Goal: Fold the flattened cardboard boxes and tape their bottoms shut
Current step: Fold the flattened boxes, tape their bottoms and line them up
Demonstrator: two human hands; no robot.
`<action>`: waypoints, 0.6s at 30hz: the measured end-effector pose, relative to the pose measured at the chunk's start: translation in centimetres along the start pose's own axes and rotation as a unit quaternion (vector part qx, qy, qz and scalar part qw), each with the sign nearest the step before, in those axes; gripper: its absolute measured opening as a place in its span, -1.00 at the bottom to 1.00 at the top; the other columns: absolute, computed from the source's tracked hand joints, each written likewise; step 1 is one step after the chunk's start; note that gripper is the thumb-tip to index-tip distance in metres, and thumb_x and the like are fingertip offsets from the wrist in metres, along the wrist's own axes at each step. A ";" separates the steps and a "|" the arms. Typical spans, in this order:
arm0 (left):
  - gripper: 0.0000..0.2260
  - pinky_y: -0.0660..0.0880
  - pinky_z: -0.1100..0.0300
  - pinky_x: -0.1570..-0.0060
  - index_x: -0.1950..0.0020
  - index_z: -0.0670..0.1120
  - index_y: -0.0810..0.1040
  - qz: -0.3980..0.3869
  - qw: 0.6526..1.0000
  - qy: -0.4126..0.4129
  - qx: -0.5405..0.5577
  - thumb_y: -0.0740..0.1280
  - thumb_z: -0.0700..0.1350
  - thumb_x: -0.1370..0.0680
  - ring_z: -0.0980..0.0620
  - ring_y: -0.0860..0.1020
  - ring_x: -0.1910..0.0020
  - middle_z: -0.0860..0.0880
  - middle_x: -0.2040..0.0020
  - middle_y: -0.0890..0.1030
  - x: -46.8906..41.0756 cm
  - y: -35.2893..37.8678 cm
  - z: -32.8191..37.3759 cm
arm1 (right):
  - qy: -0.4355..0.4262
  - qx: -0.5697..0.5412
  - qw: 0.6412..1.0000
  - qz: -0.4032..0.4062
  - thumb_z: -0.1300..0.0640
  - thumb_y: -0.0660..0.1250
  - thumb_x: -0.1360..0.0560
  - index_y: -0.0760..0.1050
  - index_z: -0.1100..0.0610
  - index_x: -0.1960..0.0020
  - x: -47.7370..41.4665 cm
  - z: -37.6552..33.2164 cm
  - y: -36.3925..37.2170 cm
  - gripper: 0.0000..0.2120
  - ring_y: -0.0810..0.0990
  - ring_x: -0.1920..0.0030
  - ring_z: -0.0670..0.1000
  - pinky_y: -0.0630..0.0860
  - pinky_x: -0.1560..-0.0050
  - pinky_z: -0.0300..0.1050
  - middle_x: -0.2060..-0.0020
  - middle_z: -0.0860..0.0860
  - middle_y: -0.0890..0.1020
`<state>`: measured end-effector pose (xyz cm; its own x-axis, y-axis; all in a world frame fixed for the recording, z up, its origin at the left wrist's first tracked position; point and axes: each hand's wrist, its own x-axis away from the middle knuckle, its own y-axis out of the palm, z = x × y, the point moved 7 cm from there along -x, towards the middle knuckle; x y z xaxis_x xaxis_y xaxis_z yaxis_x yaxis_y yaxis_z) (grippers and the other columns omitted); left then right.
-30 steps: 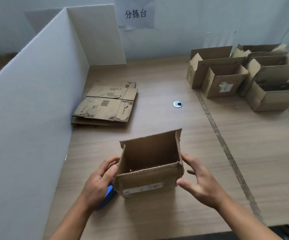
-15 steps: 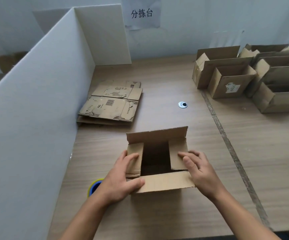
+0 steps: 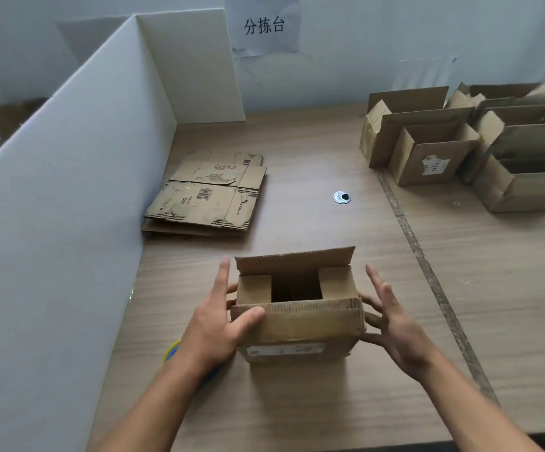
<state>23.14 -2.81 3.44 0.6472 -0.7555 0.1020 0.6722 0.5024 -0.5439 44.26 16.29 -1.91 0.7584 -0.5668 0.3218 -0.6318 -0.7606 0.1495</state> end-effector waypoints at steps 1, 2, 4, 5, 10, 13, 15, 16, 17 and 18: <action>-0.01 0.46 0.17 -0.24 -0.55 0.36 -0.19 0.021 0.999 -0.004 -0.045 0.52 0.08 -0.44 0.13 0.52 -0.19 0.07 -0.27 0.46 -0.4 0.0 0.0 | -0.002 -0.003 1.000 -0.003 -0.65 0.23 -0.19 0.22 -0.54 -0.39 0.1 0.0 -0.1 -0.22 0.57 -0.30 -0.01 0.50 -0.26 0.20 -0.34 -0.17 0.53; 0.06 0.44 0.09 -0.28 -0.52 0.39 -0.29 0.025 0.997 -0.004 -0.079 0.53 0.11 -0.42 0.06 0.49 -0.20 0.03 -0.25 0.44 -0.7 0.2 0.1 | -0.007 0.007 1.000 -0.005 -0.64 0.23 -0.19 0.22 -0.55 -0.38 0.2 -0.1 -0.1 -0.23 0.57 -0.30 0.00 0.52 -0.23 0.16 -0.35 -0.17 0.53; 0.07 0.43 0.09 -0.26 -0.51 0.41 -0.27 0.014 0.995 -0.007 -0.102 0.55 0.11 -0.40 0.04 0.45 -0.16 0.01 -0.20 0.41 -1.5 0.8 0.2 | -0.018 0.041 0.999 -0.005 -0.63 0.25 -0.23 0.20 -0.58 -0.36 0.1 -0.1 -0.2 -0.28 0.52 -0.36 0.00 0.53 -0.22 0.11 -0.40 -0.21 0.47; 0.01 0.44 0.12 -0.23 -0.54 0.40 -0.15 0.014 0.995 -0.001 -0.098 0.55 0.09 -0.40 0.06 0.46 -0.14 0.02 -0.17 0.42 -2.0 1.0 0.4 | -0.023 0.058 0.998 -0.002 -0.61 0.25 -0.27 0.17 -0.57 -0.38 0.0 -0.1 -0.2 -0.29 0.45 -0.42 0.00 0.50 -0.28 0.14 -0.45 -0.22 0.40; -0.48 0.47 0.13 -0.22 -0.30 -0.05 0.55 0.053 0.992 0.038 -0.107 0.41 0.20 -0.44 0.02 0.53 -0.19 0.03 -0.19 0.54 -2.5 1.8 -0.2 | -0.050 0.053 0.997 0.038 -0.52 0.33 -0.32 0.20 -0.49 -0.42 -0.3 -0.8 -0.3 -0.29 0.45 -0.37 -0.20 0.38 -0.44 0.05 -0.41 -0.22 0.46; -0.56 0.29 0.48 -0.16 -0.34 -0.05 0.51 0.052 0.996 0.017 -0.071 0.36 0.14 -0.54 0.04 0.51 -0.28 0.12 -0.28 0.52 -2.2 2.7 -1.1 | -0.059 0.093 0.992 0.056 -0.16 0.29 -0.51 0.19 -0.26 -0.51 -0.6 -1.3 0.4 -0.40 0.35 -0.28 -0.49 0.30 -0.32 -0.46 -0.43 -0.24 0.36; -0.60 0.26 0.45 -0.14 -0.42 0.00 0.42 0.047 0.997 0.002 -0.066 0.33 0.05 -0.60 0.01 0.47 -0.35 0.08 -0.40 0.48 -2.2 3.4 -1.2 | -0.059 0.119 0.989 0.057 0.00 0.27 -0.59 0.22 -0.25 -0.49 -1.3 -0.9 0.6 -0.48 0.27 -0.32 -0.51 0.21 -0.42 -0.40 -0.41 -0.36 0.31; -0.59 0.26 0.41 -0.13 -0.44 0.01 0.38 0.043 0.997 -0.003 -0.065 0.32 0.03 -0.61 -0.01 0.46 -0.36 0.06 -0.43 0.47 -2.3 3.8 -1.1 | -0.059 0.128 0.987 0.071 0.05 0.28 -0.61 0.24 -0.26 -0.48 -1.7 -0.7 0.3 -0.50 0.29 -0.34 -0.47 0.19 -0.44 -0.34 -0.40 -0.37 0.33; -0.58 0.26 0.39 -0.13 -0.46 0.01 0.36 0.038 0.997 -0.003 -0.063 0.31 0.02 -0.62 -0.04 0.46 -0.37 0.04 -0.44 0.45 -2.4 4.2 -1.0 | -0.061 0.136 0.985 0.090 0.08 0.29 -0.62 0.27 -0.25 -0.48 -2.1 -0.7 -0.1 -0.50 0.34 -0.35 -0.40 0.20 -0.44 -0.30 -0.39 -0.33 0.36; -0.58 0.26 0.38 -0.12 -0.46 0.01 0.35 0.033 0.998 -0.007 -0.058 0.30 0.02 -0.62 -0.05 0.45 -0.38 0.04 -0.45 0.45 -2.5 4.6 -0.7 | -0.062 0.145 0.981 0.111 0.09 0.30 -0.62 0.30 -0.23 -0.48 -2.5 -0.9 -0.7 -0.50 0.37 -0.35 -0.31 0.23 -0.42 -0.28 -0.38 -0.28 0.39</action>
<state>24.37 1.15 0.06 0.6947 -0.7155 0.0741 0.5817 0.4982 -0.6430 42.62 18.51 -2.03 0.6321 -0.7495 0.1966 -0.7255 -0.6616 -0.1898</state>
